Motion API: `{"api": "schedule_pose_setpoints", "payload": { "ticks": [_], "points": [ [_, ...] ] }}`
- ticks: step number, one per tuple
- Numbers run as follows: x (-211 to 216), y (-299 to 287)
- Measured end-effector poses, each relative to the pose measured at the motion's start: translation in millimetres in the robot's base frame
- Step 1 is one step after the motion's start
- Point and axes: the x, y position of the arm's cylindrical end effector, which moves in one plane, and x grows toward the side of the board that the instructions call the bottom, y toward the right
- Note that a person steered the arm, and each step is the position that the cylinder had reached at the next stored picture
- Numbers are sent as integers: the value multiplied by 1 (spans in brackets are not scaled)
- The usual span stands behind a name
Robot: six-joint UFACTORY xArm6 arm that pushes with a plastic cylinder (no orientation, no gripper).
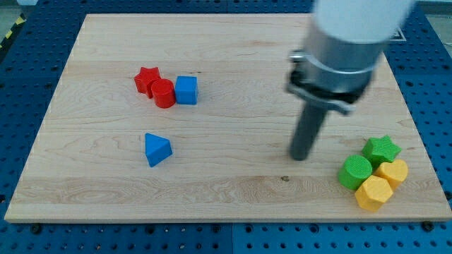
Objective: Drag the blue triangle diagonally bottom right to the red circle
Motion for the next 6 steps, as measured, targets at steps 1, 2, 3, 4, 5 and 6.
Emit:
{"api": "schedule_pose_setpoints", "payload": {
  "ticks": [1, 2, 3, 4, 5, 6],
  "points": [
    [3, -61],
    [22, -95],
    [22, -95],
    [19, -95],
    [15, -92],
    [-11, -75]
  ]
}}
